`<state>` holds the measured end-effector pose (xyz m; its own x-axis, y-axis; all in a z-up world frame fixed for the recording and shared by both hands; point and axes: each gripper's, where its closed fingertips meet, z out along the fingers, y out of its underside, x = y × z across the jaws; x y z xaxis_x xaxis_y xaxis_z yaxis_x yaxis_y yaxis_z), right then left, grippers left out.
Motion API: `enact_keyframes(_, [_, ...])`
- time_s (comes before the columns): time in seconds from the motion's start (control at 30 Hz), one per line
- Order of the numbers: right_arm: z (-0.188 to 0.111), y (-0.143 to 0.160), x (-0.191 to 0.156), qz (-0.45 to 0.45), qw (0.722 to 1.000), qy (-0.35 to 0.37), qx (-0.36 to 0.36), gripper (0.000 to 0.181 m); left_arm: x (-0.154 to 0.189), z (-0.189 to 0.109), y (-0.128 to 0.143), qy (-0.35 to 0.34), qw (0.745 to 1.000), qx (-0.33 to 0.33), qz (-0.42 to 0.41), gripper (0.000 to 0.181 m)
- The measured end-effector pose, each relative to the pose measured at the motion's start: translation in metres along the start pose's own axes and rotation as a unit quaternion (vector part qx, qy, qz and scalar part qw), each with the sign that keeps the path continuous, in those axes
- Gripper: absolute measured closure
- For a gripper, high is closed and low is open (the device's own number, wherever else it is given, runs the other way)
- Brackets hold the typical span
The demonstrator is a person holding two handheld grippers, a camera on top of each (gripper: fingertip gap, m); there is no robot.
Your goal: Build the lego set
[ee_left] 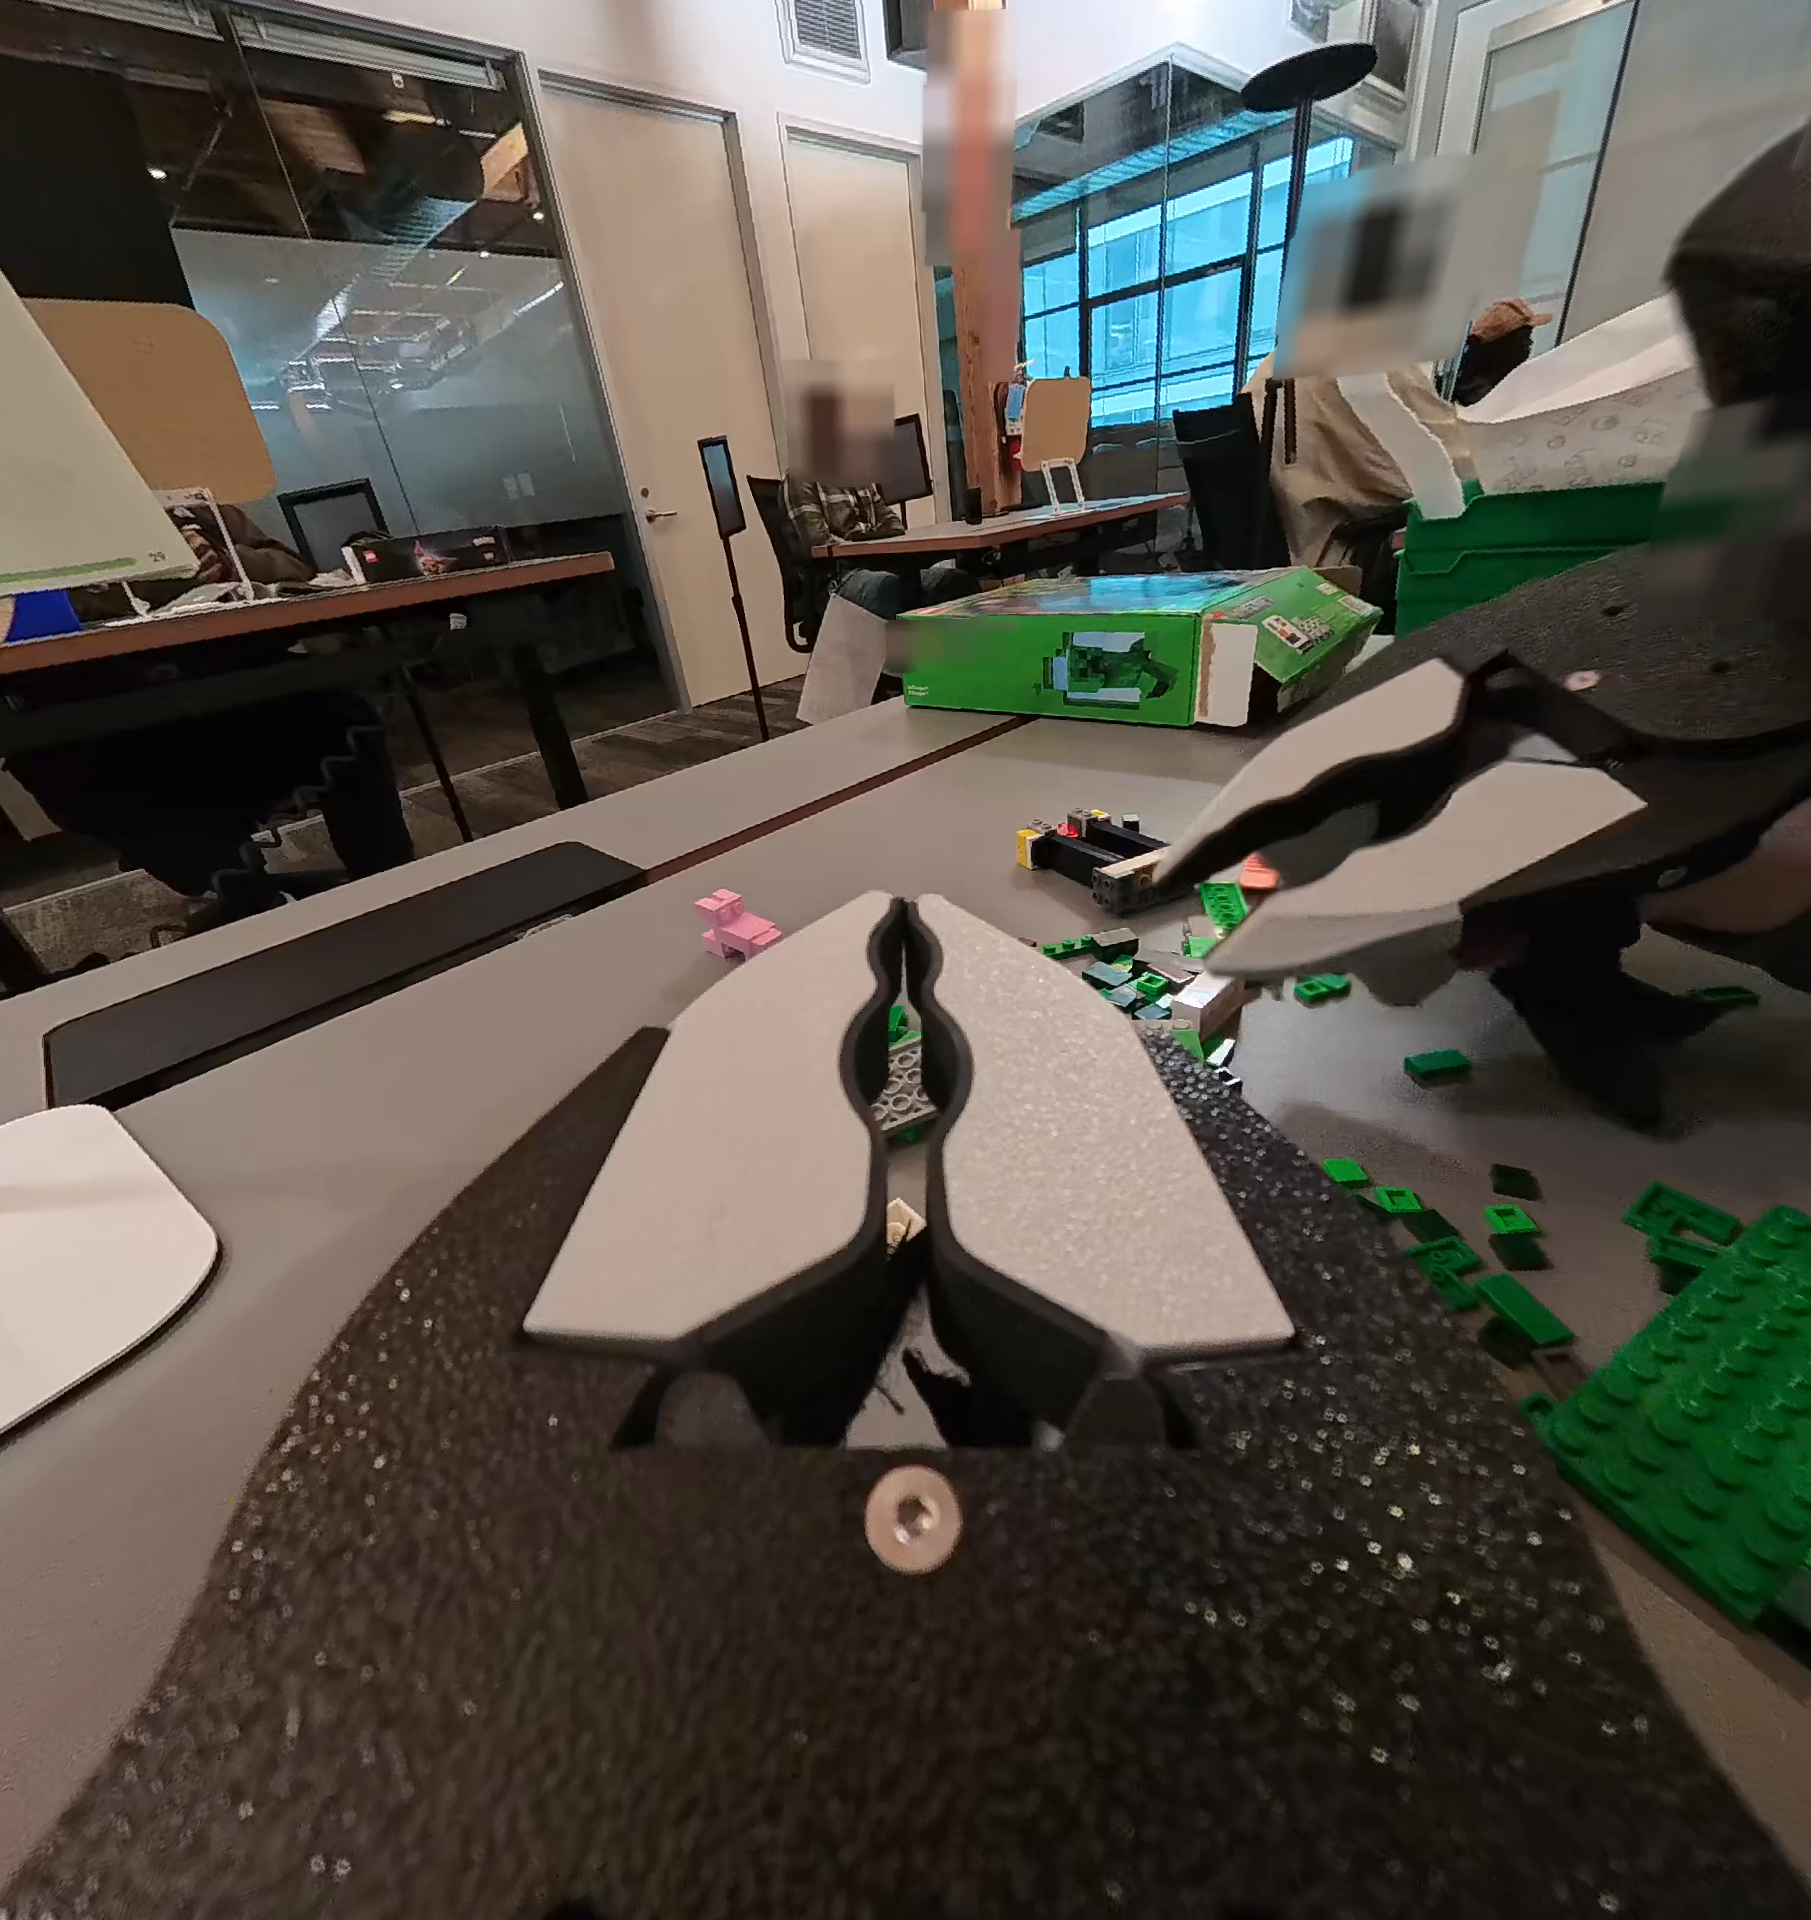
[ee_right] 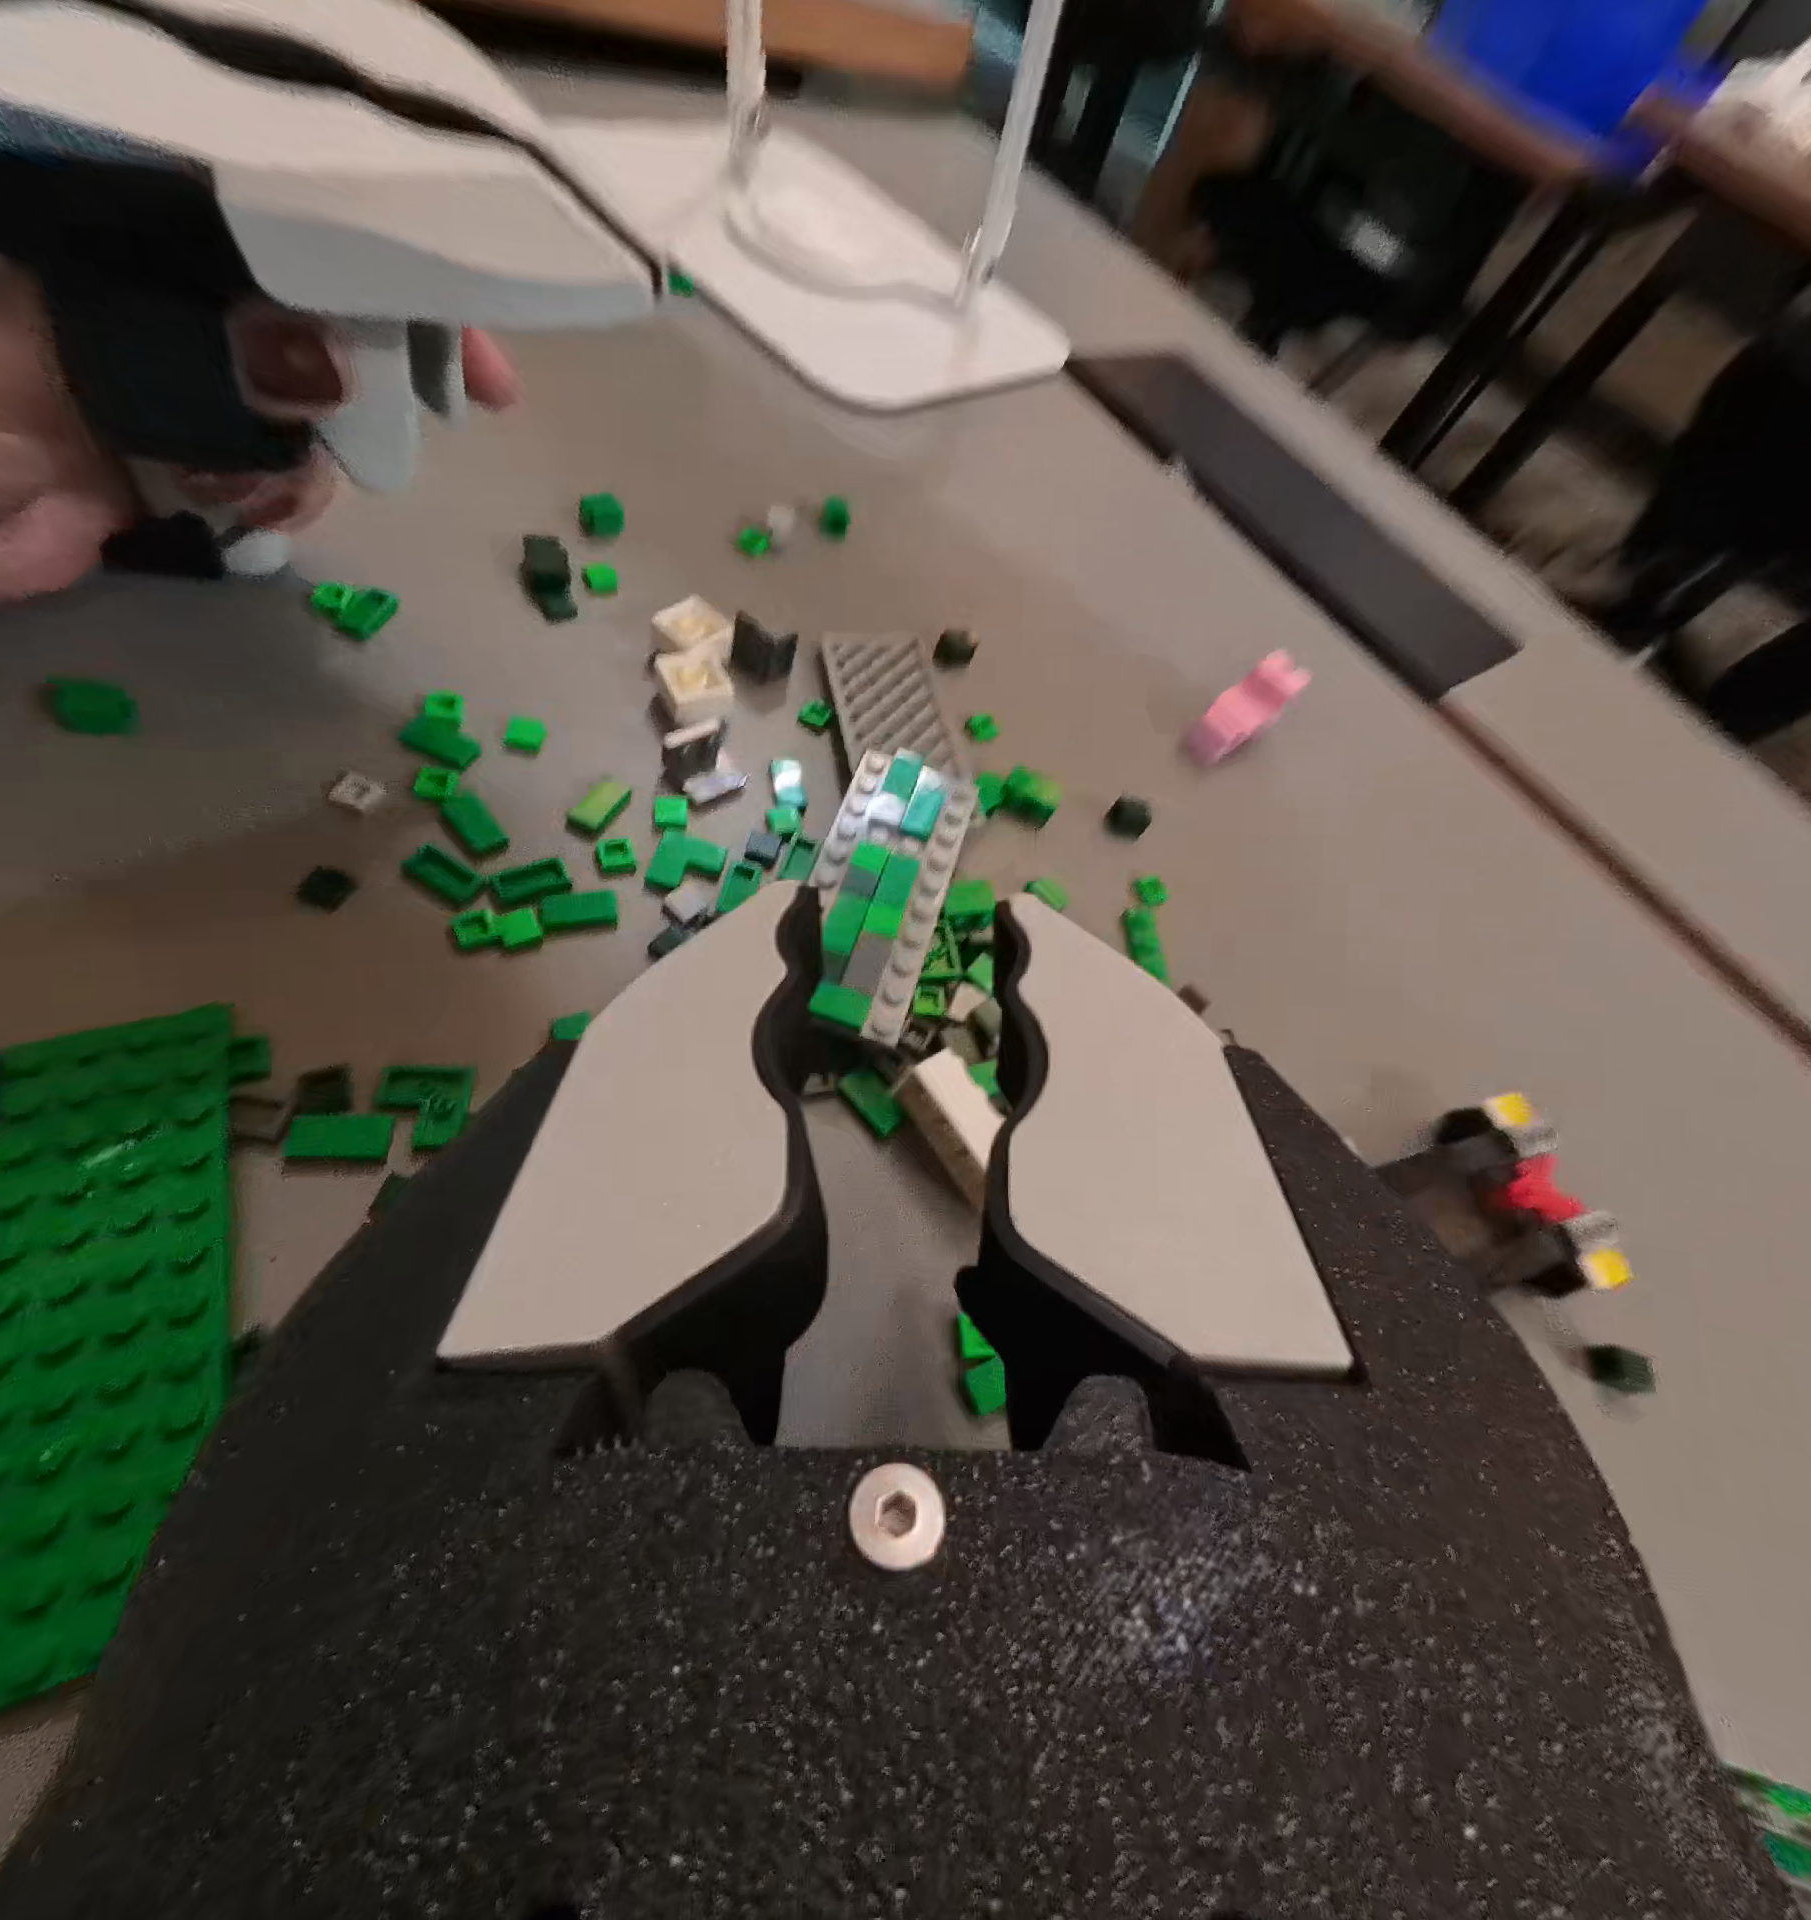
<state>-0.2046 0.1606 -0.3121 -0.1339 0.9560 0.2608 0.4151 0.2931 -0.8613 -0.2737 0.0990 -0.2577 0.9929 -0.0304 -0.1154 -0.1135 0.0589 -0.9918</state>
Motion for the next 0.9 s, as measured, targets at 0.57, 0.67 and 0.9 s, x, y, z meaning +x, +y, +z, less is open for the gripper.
enact_keyframes(0.57, [0.011, 0.013, -0.005, 0.075, 0.995, -0.040, -0.043, 0.152, 0.003, 0.001, 0.001, 0.006, 1.000, -0.003, -0.004, 0.181])
enact_keyframes(0.67, [0.020, 0.022, -0.016, 0.086, 0.989, -0.067, -0.097, 0.144, 0.003, 0.001, 0.001, 0.006, 1.000, -0.001, -0.008, 0.181])
enact_keyframes(0.9, [0.032, 0.034, -0.011, 0.024, 0.983, -0.005, -0.182, 0.136, 0.004, 0.002, 0.002, 0.011, 1.000, -0.005, -0.012, 0.181])
